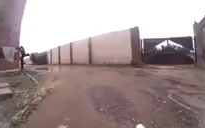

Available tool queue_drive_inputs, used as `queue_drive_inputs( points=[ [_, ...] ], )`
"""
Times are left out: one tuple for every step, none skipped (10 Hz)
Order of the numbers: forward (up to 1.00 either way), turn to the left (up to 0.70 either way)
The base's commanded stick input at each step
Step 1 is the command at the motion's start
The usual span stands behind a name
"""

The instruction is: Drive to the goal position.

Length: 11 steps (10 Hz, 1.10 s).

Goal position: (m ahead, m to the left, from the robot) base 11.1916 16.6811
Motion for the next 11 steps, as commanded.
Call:
queue_drive_inputs(
  points=[
    [0.50,0.34],
    [0.50,0.03],
    [0.50,0.00],
    [0.50,0.00],
    [0.50,0.00],
    [0.50,0.00],
    [0.50,0.00],
    [0.50,0.27],
    [0.50,0.50],
    [0.50,0.50],
    [0.50,0.50]
  ],
)
